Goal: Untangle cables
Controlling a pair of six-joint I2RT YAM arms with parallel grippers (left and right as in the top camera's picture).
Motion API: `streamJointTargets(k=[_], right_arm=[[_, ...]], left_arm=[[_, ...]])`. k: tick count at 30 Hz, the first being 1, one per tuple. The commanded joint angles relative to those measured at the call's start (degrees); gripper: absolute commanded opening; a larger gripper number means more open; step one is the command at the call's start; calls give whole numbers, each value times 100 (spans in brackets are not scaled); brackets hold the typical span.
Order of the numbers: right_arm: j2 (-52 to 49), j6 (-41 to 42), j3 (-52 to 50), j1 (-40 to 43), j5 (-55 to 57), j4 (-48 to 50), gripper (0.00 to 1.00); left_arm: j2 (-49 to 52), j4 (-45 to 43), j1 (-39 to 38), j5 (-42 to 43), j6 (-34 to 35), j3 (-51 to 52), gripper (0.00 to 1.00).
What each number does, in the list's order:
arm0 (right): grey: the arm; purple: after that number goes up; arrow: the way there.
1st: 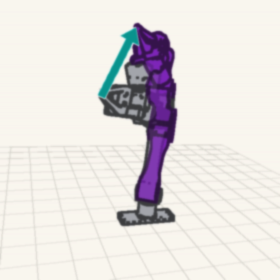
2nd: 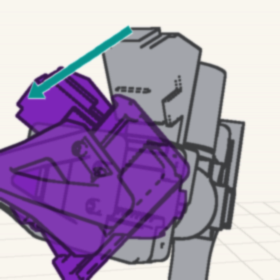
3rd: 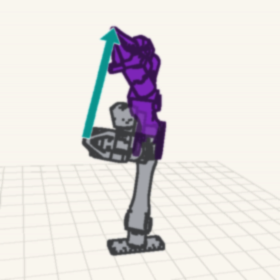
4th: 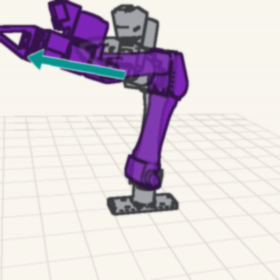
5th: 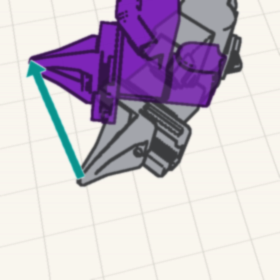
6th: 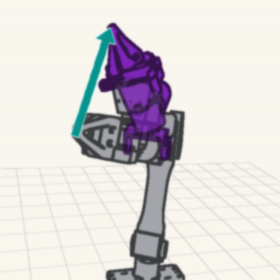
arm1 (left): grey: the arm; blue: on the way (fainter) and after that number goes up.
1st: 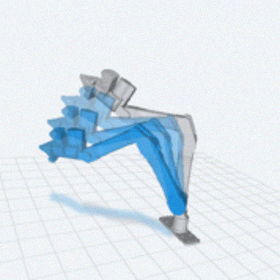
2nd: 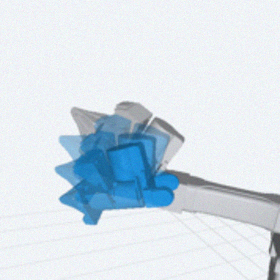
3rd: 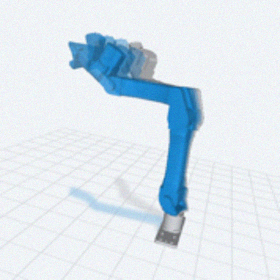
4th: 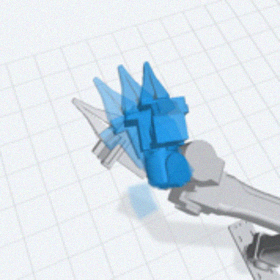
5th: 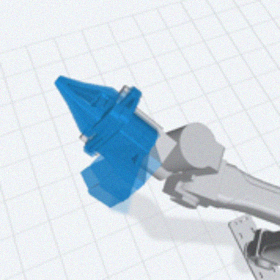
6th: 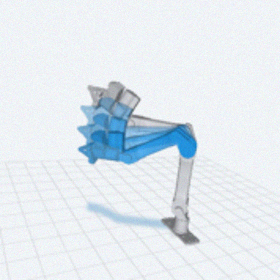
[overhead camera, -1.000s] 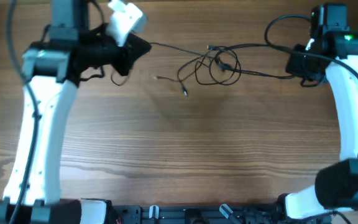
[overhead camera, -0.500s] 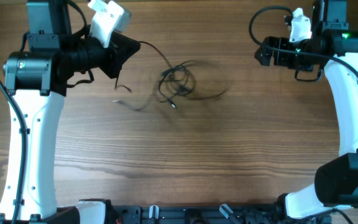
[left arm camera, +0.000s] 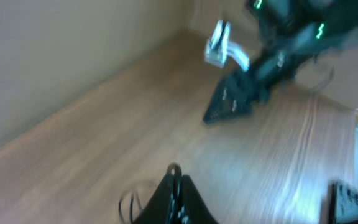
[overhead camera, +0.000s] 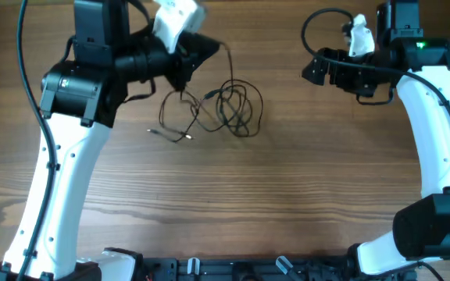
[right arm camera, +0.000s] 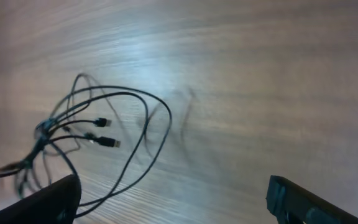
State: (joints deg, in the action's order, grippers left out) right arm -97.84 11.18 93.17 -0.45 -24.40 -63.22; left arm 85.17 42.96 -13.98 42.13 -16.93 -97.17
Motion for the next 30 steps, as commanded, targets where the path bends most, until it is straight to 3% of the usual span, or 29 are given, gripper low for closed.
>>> streamJointTargets(k=[1, 3, 6, 7, 10, 12, 15, 18, 24, 30], right_arm=[[-52, 826, 22, -28, 358, -24, 97], [-52, 826, 20, -46, 151, -107, 90], [-52, 791, 17, -166, -452, -136, 57], [-52, 789, 17, -190, -579, -136, 52], [-52, 669, 17, -424, -721, -127, 54], [-52, 238, 17, -575, -885, -116, 63], [-52, -81, 17, -745, -1213, -116, 64], [-52, -98, 17, -833, -1217, -227, 58], [-52, -533, 17, -837, -1322, -516, 57], [-52, -1228, -48, -881, -1554, 105, 64]], left_arm=[[-94, -564, -328, 284, 918, -24, 4], [-94, -859, -544, 284, 997, -24, 4], [-90, -1290, -752, 282, 1325, -24, 4], [-90, -1392, -769, 280, 1394, -24, 4], [-90, -1746, -767, 282, 1646, -24, 4], [-90, -1847, -767, 284, 1744, -24, 4], [-90, -1978, -767, 251, 1744, -24, 5], [-90, -1982, -750, -144, 1742, -24, 5], [-72, -1982, -726, -992, 1742, -24, 5], [-61, -1965, -444, -1010, 1814, -24, 5]])
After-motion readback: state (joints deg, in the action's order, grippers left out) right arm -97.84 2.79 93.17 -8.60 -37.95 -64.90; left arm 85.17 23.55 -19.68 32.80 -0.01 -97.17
